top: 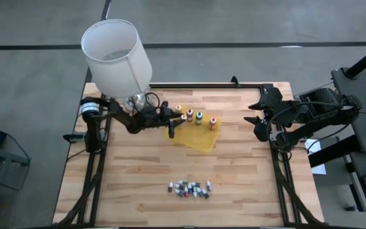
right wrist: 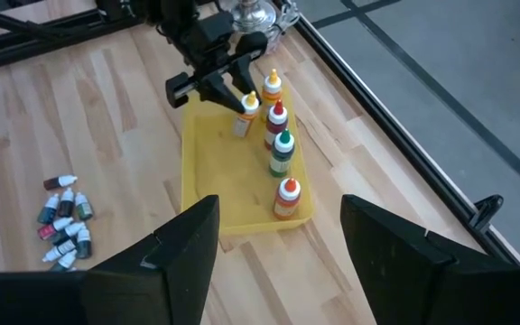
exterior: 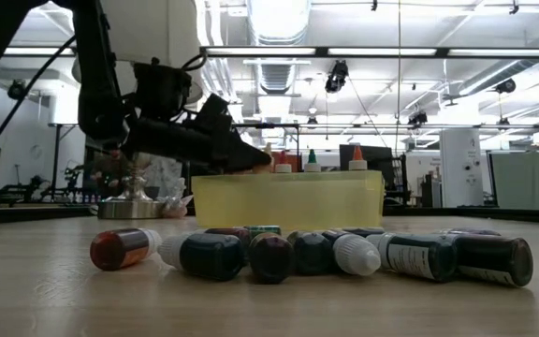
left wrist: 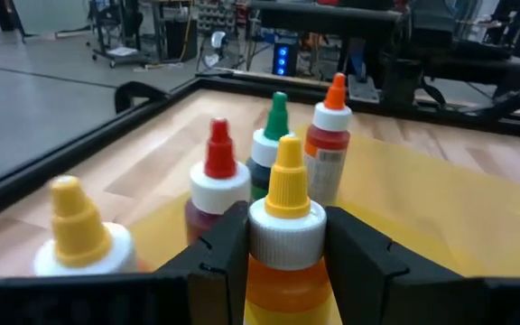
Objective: Pick & Place food coloring
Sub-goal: Put the large yellow food coloring bottle into the yellow bin
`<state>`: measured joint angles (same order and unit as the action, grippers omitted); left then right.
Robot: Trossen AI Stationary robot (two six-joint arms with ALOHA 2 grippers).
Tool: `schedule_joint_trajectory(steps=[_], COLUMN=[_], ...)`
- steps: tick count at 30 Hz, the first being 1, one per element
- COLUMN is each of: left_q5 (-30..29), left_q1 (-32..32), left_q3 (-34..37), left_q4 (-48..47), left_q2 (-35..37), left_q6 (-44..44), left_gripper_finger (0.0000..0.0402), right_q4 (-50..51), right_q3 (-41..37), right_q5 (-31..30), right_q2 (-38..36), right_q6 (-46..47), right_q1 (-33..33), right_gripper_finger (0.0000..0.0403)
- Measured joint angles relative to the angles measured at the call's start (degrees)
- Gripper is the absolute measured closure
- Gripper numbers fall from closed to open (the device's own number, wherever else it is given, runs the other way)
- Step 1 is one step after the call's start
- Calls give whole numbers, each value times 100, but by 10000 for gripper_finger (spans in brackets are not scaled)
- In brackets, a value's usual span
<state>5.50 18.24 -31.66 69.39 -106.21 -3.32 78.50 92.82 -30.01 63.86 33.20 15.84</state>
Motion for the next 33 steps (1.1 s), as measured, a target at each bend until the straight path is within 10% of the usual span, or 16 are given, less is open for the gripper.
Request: schedule_joint_trajectory(steps=[33], left_q5=[103], left_q1=[-41], left_q3=[-9], left_q4=[-124], left_q2=[-90], left_q6=[-244], left_gripper_finger=[285], right_q4=[0], right_q3=[0], right_q5=[-13], right_q2=[0], right_q6=[-15], right_q1=[0], right_gripper_finger=[179])
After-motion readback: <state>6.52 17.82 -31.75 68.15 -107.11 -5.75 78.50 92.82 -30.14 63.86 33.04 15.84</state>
